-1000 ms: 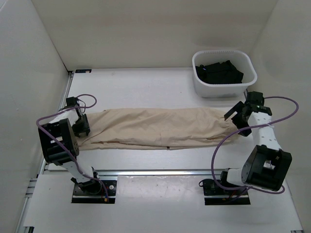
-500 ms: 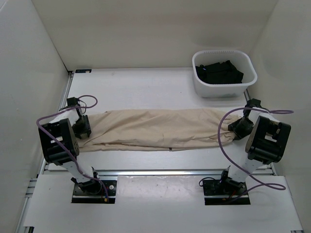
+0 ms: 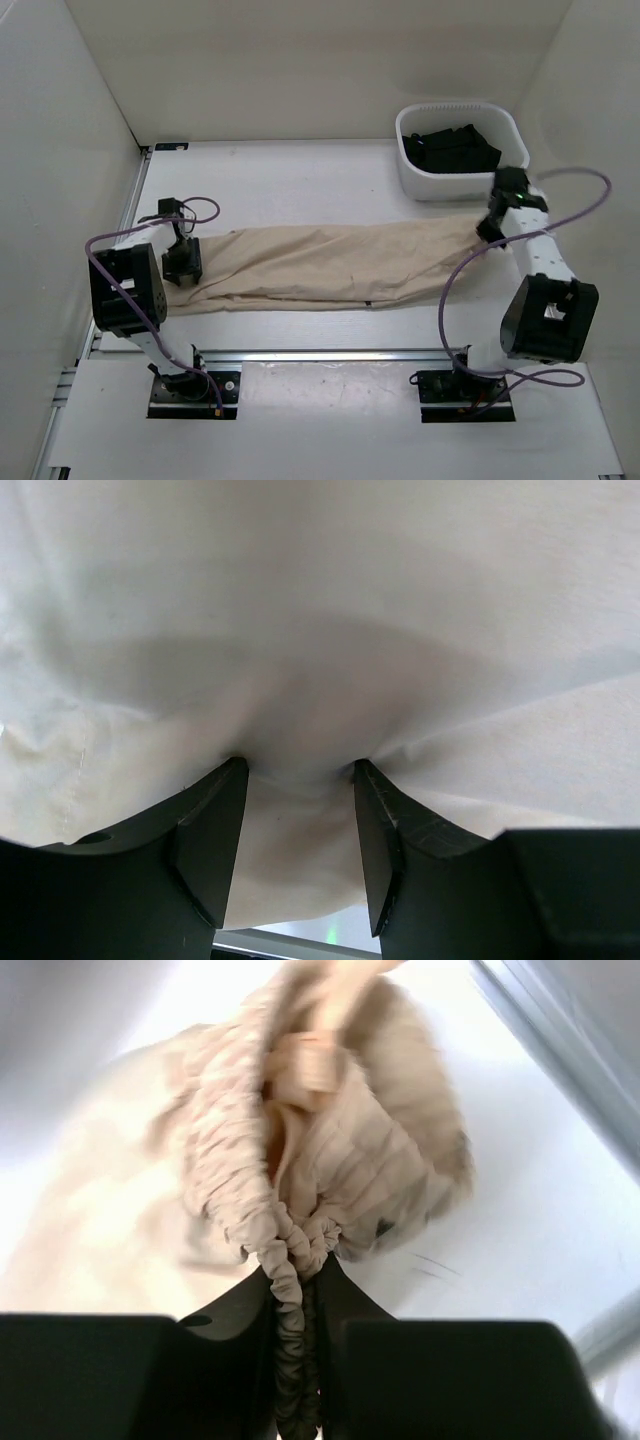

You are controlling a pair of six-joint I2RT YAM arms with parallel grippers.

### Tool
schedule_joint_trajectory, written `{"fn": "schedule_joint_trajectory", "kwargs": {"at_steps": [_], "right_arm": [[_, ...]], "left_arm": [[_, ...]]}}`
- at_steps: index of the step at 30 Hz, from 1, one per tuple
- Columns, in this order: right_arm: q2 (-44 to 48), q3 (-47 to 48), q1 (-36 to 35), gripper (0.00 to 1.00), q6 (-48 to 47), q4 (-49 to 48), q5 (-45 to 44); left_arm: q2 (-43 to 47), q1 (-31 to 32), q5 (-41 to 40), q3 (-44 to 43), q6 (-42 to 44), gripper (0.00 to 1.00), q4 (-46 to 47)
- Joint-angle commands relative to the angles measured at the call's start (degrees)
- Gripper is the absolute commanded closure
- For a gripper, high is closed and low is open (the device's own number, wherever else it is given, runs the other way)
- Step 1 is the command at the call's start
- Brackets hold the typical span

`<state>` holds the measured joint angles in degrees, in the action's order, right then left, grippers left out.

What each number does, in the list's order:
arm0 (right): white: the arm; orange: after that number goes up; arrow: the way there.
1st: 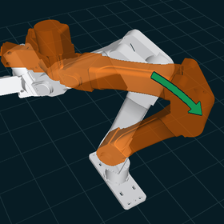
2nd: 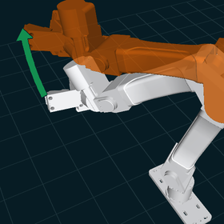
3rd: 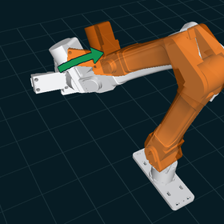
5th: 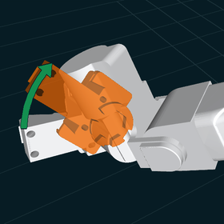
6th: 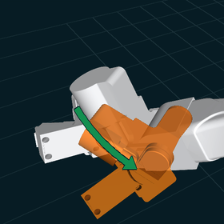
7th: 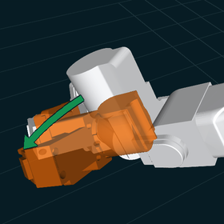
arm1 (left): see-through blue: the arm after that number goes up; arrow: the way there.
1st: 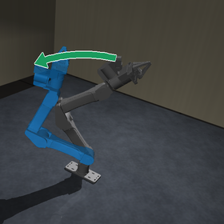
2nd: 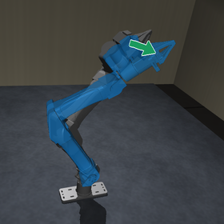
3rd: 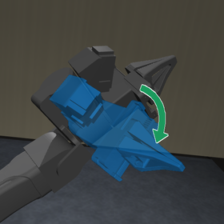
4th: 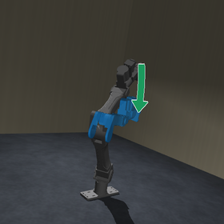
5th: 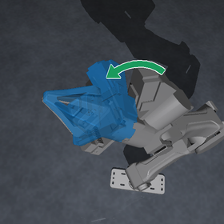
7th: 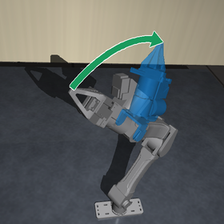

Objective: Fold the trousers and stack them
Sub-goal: Fold the trousers

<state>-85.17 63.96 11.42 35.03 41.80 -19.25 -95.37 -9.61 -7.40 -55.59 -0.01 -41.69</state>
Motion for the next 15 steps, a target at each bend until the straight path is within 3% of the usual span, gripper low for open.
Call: {"fn": "schedule_joint_trajectory", "kwargs": {"at_steps": [1, 2, 3, 4, 7, 13, 15], "right_arm": [[4.6, 10.4, -20.8, 1.0, -6.0, 2.7, -17.5], [4.6, 11.9, -32.7, 1.0, -5.0, 4.2, -21.6], [1.6, 15.2, -38.5, 1.0, -2.4, 4.9, -23.3], [-0.4, 17.3, -48.7, 1.0, -0.9, 5.7, -24.5], [-11.2, 28.6, -62.8, 1.0, 2.7, 8.2, -27.0], [-31.3, 45.4, -74.7, 1.0, -1.7, 5.7, -25.5], [-36.9, 50.8, -76.0, 1.0, -2.3, 5.1, -20.0]], "left_arm": [[-1.7, 0.7, -0.6, -2.1, 0.0, 0.42, -0.1], [-1.7, 1.3, -0.6, -2.7, 0.0, 0.42, -0.1], [-2.4, 1.3, -0.6, -2.7, 0.0, 0.42, -0.1], [-3.0, 1.9, -0.6, -3.2, 0.0, 0.42, -0.1], [-3.6, 2.9, -0.6, -4.3, 0.0, 0.42, -0.1], [-5.3, 4.8, -1.7, -5.4, 0.0, 0.42, -0.1], [-5.3, 5.3, -2.4, -5.4, 0.0, 0.42, -0.1]]}}
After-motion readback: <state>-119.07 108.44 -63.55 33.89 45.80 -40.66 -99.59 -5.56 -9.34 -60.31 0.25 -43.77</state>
